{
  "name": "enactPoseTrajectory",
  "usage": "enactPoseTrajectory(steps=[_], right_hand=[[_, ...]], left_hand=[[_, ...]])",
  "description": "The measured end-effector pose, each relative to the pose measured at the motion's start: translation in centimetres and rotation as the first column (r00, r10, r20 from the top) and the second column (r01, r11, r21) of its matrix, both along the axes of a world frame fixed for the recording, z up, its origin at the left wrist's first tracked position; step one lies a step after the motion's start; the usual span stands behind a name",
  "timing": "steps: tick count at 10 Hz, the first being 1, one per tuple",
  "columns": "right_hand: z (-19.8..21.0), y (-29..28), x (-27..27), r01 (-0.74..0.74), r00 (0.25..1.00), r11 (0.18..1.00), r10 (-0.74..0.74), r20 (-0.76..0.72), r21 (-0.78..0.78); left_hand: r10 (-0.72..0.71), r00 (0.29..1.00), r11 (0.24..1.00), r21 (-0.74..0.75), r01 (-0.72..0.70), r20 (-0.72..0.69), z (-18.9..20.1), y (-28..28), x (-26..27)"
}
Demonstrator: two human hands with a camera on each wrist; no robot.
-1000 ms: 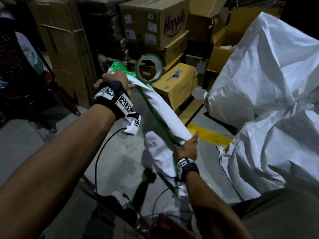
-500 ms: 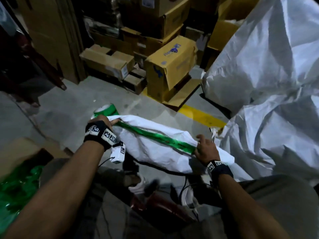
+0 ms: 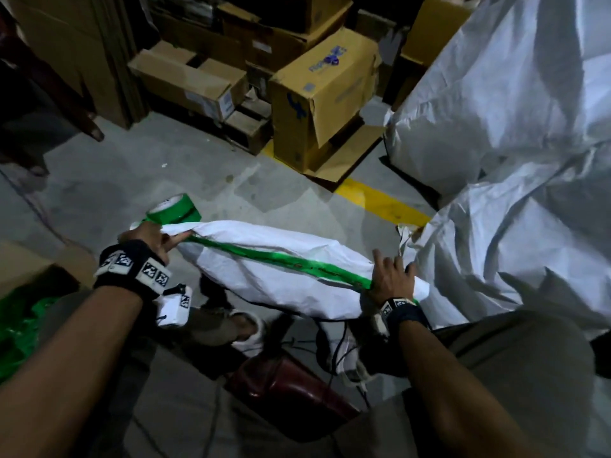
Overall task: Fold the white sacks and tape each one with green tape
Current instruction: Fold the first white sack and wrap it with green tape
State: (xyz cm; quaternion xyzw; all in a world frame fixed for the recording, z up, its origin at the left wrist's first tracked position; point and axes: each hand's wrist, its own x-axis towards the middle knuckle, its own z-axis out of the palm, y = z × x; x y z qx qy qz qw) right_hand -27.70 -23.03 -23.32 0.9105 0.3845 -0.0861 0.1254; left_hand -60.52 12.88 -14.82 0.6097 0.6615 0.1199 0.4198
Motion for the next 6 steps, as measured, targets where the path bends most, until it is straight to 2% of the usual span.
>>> enactPoseTrajectory(steps=[1, 2, 3, 4, 5, 6], right_hand=[[2.4, 1.5, 1.3, -0.053, 0.999, 0.998, 0.053, 0.012, 0.018], [5.7, 2.3, 3.3, -0.089, 0.993, 0.927, 0.054, 0.107, 0.364], [7.3, 1.7, 3.2, -0.146, 0.98, 0.766, 0.023, 0.2, 0.626], [5.2, -0.6, 2.1, -0.168, 0.983, 0.812, 0.096, 0.155, 0.559], [1.2, -3.5, 2.0, -0.133, 0.964, 0.988, 0.147, -0.223, 0.077], [-0.2, -6.0, -0.8, -0.237, 0.859, 0.925, 0.058, -0.508, -0.295]], left_hand=[[-0.297, 0.853, 0.926, 0.089, 0.368, -0.43, 0.2, 0.9, -1.0], [0.173, 0.947, 0.983, -0.106, -0.149, 0.272, -0.4, 1.0, -1.4], [0.607, 0.491, 0.792, -0.418, -0.446, 0.625, 0.2, 0.0, -1.2], [0.527, 0.63, 0.85, -0.344, -0.399, 0.57, 1.1, -1.4, -1.0], [0.462, 0.716, 0.882, -0.359, -0.306, 0.523, 1.5, -2.7, -0.6], [0.389, 0.772, 0.898, -0.393, -0.197, 0.502, 1.0, -3.8, -0.5]])
